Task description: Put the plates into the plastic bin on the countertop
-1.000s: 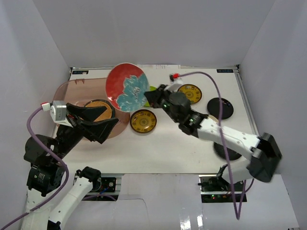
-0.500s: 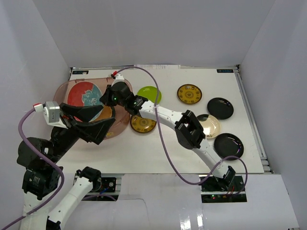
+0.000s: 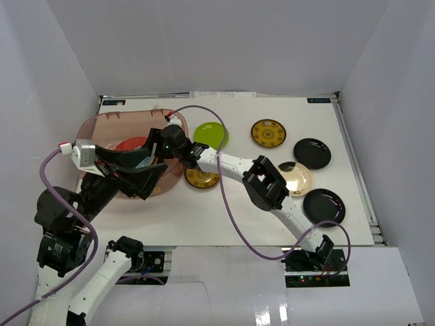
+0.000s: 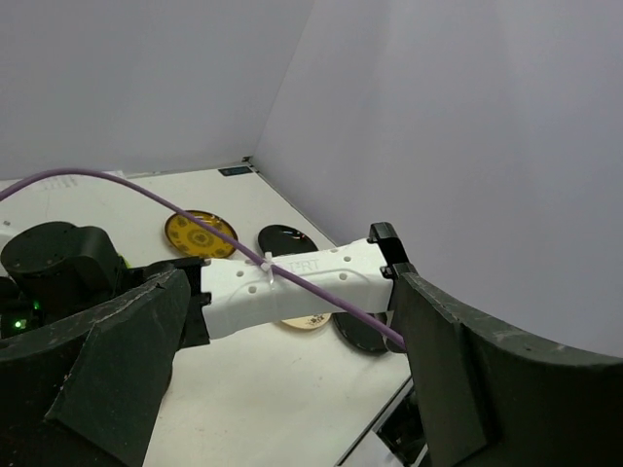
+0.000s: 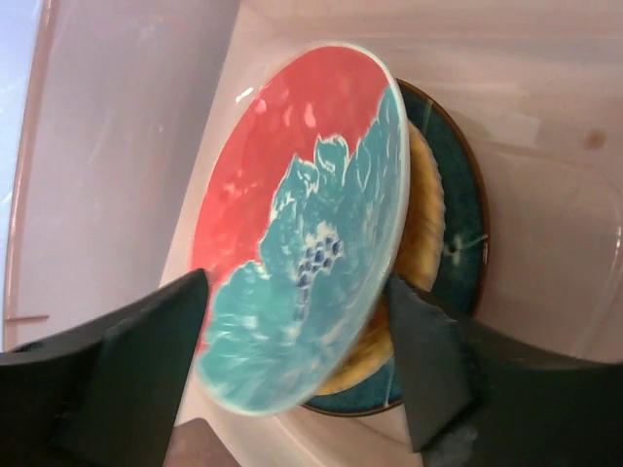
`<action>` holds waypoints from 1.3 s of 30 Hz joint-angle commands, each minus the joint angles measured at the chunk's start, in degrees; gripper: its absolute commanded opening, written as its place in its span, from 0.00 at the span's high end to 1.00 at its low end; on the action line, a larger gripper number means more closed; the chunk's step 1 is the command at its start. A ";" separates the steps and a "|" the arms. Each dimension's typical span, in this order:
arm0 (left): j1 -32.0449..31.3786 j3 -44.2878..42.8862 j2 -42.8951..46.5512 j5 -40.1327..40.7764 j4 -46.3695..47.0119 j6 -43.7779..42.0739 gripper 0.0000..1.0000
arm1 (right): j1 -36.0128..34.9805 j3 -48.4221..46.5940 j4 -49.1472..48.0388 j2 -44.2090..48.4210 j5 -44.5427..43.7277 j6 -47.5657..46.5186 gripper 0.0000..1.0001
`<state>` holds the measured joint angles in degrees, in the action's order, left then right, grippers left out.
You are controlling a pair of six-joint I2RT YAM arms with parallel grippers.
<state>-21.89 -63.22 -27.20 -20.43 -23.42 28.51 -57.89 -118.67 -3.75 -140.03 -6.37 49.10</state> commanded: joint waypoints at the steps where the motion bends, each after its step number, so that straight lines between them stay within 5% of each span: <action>1: -0.35 -0.85 -1.89 2.75 -3.11 0.32 0.02 | -0.65 -1.12 -8.03 8.01 -1.36 -0.75 0.19; 6: -0.26 -2.43 -4.35 7.06 -7.07 1.98 0.02 | -0.65 5.01 -8.55 17.99 -2.94 -6.82 0.07; 13: -0.26 -0.60 -10.14 4.09 -6.56 6.02 0.05 | 0.93 35.48 -12.42 42.00 -6.28 -15.08 0.11; 16: -0.26 2.39 -14.00 0.84 -2.27 8.13 0.11 | 4.08 52.62 -12.51 55.00 -7.51 -16.23 0.34; 18: -0.35 6.60 -16.21 -2.68 0.38 11.38 0.17 | 6.72 65.46 -11.73 66.12 -10.48 -16.14 0.64; 21: -2.10 14.25 -18.67 -1.48 7.93 16.65 0.25 | 15.41 78.83 -6.81 80.84 -11.03 -14.39 0.77; 25: -14.53 20.58 -22.00 12.39 11.11 21.49 0.32 | 28.32 90.26 -1.36 94.04 -6.92 -13.77 0.78; 30: -35.03 25.23 -28.95 44.74 11.38 31.82 0.34 | 34.76 99.15 0.14 101.35 0.30 -12.37 0.77; 39: -35.85 35.80 -42.83 63.29 17.36 60.75 0.24 | 34.95 99.43 2.17 104.78 7.50 -13.86 0.66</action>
<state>-57.49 -26.92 -65.65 31.14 -8.84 76.23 -23.24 -18.06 -0.95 -35.62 -3.33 36.21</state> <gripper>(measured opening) 0.751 0.330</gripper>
